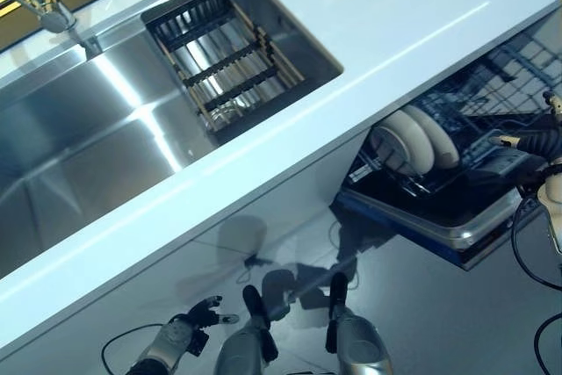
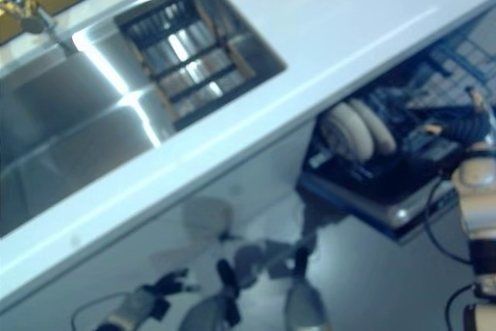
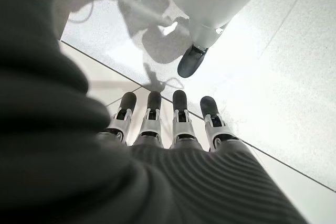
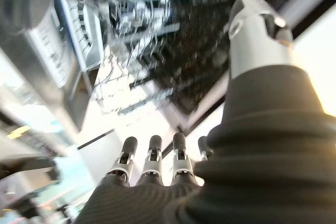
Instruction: Take plates into dishwasher
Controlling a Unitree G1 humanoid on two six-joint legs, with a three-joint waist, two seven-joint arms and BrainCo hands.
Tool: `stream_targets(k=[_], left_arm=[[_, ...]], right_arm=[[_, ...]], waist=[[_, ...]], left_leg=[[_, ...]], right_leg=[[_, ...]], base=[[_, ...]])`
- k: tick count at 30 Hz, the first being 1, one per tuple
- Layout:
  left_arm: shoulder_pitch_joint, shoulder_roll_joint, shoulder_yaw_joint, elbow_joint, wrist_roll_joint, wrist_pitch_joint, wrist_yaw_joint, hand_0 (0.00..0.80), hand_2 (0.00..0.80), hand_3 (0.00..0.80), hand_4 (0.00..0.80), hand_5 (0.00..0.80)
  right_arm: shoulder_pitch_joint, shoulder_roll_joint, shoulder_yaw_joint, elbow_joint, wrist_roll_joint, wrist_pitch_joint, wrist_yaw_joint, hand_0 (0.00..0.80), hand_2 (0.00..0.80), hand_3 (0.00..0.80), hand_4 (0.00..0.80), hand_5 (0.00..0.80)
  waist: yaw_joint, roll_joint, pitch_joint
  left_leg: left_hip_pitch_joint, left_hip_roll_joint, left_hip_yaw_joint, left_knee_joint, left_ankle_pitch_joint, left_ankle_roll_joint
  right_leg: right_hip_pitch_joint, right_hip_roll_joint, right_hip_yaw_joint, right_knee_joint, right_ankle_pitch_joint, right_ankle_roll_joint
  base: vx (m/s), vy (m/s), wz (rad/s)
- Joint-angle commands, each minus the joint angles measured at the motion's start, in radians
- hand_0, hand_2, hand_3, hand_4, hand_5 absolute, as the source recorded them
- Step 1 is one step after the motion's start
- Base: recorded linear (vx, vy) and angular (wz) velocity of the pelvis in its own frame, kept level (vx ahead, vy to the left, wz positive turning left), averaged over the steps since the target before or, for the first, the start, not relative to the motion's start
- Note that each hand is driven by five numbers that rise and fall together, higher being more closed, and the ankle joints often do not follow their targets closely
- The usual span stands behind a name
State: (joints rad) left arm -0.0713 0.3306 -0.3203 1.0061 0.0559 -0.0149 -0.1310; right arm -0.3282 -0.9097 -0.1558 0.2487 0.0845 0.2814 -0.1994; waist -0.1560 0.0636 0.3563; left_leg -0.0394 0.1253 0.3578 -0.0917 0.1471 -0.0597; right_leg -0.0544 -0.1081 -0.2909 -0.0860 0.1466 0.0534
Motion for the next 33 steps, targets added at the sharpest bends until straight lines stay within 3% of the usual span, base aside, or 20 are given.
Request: stream_targets(k=[1,8,15,21,25,33], left_arm=[[0.023,0.026,0.02,0.057,0.023,-0.033,0.02,0.0,0.0,0.0,0.0,0.0],[0.022,0.025,0.018,0.129,0.033,-0.045,0.017,0.0,0.0,0.0,0.0,0.0],[0.025,0.024,-0.005,0.162,0.04,-0.06,0.002,0.0,0.0,0.0,0.0,0.0],[0.002,0.007,-0.043,0.144,0.011,-0.058,-0.016,0.0,0.0,0.0,0.0,0.0],[-0.023,-0.012,-0.075,0.125,-0.02,-0.059,-0.021,0.0,0.0,0.0,0.0,0.0],[-0.055,-0.019,-0.1,0.074,-0.051,-0.046,-0.026,0.0,0.0,0.0,0.0,0.0]], right_arm=[[0.031,0.03,-0.07,-0.049,0.155,-0.09,-0.058,0.0,0.0,0.0,0.0,0.0],[0.125,0.142,-0.15,0.029,0.444,-0.147,-0.021,0.0,0.0,0.0,0.0,0.0],[0.169,0.224,-0.185,0.186,0.629,-0.128,0.054,0.0,0.0,0.0,0.0,0.0],[0.143,0.272,-0.172,0.323,0.848,-0.126,0.116,0.0,0.0,0.0,0.0,0.0],[0.1,0.307,-0.152,0.402,0.936,-0.192,0.138,0.0,0.0,0.0,0.0,0.0],[0.046,0.33,-0.107,0.473,0.982,-0.26,0.206,0.0,0.0,0.0,0.0,0.0]], waist=[[-0.019,-0.052,-0.085],[-0.046,-0.059,-0.143],[-0.063,-0.038,-0.172],[-0.072,0.025,-0.156],[-0.074,0.089,-0.12],[-0.072,0.166,-0.059]], left_leg=[[0.059,-0.017,0.074,0.004,-0.18,0.006],[0.108,-0.01,0.103,0.004,-0.201,0.009],[0.142,-0.005,0.124,0.004,-0.211,0.01],[0.14,-0.01,0.127,0.004,-0.2,0.008],[0.114,-0.017,0.119,0.004,-0.184,0.005],[0.067,-0.03,0.09,0.004,-0.158,0.006]], right_leg=[[0.042,0.055,0.045,-0.001,-0.172,0.002],[0.08,0.06,0.067,-0.001,-0.184,-0.001],[0.105,0.06,0.079,0.001,-0.193,-0.008],[0.091,0.045,0.079,0.02,-0.207,-0.015],[0.051,0.025,0.072,0.059,-0.227,-0.023],[-0.024,-0.01,0.054,0.149,-0.269,-0.033]], base=[[0.027,-0.034,-0.15],[0.022,-0.053,-0.17],[0.009,-0.07,-0.1],[-0.024,-0.02,-0.06],[-0.052,0.008,-0.01],[-0.046,0.003,0.01]])
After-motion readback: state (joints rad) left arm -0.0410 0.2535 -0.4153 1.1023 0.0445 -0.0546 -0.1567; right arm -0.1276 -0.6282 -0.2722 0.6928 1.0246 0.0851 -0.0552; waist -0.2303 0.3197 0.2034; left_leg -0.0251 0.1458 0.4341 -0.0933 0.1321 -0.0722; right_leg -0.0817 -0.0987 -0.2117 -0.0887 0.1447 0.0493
